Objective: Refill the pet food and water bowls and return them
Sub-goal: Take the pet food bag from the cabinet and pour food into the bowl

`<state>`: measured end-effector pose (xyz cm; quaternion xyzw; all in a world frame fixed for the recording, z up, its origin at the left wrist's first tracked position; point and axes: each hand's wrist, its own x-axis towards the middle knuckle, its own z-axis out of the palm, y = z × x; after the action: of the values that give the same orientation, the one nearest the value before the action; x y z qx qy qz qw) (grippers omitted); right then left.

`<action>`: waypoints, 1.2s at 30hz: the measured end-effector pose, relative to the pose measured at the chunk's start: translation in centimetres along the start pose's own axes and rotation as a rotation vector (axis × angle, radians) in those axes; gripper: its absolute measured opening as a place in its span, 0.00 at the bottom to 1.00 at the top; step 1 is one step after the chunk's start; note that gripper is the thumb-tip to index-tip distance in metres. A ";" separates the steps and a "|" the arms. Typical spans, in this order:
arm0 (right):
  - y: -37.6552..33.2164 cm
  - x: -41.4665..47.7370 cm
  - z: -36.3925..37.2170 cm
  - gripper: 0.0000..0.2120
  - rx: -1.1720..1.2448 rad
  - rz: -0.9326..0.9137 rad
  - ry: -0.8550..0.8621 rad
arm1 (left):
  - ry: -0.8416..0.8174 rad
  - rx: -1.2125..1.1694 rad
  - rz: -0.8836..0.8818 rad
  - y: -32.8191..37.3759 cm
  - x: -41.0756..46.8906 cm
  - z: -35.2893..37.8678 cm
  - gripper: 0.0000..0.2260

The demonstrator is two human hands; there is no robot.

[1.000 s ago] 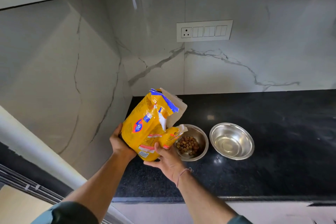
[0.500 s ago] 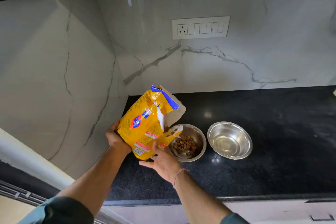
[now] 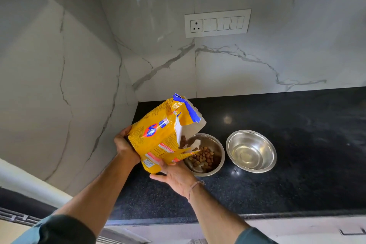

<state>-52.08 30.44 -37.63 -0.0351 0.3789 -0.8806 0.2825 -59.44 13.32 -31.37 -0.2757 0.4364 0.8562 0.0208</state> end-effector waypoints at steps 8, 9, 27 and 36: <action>-0.3 0.2 0.2 0.39 -0.047 -0.022 0.072 | -0.028 0.069 -0.015 0.1 0.1 -0.3 0.20; -0.3 0.3 0.2 0.38 -0.043 -0.037 0.068 | -0.023 0.069 -0.015 0.1 0.1 -0.4 0.20; -0.7 -0.1 -0.1 0.40 -0.057 -0.068 0.113 | -0.042 0.048 -0.025 -0.9 -0.2 -0.6 0.20; -0.9 0.1 -0.4 0.33 -0.046 -0.073 0.101 | -0.015 0.059 -0.016 -0.9 0.2 -0.8 0.20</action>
<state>-52.67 31.11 -37.30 -0.0109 0.4115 -0.8819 0.2298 -58.98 13.21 -32.50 -0.2720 0.4591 0.8448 0.0390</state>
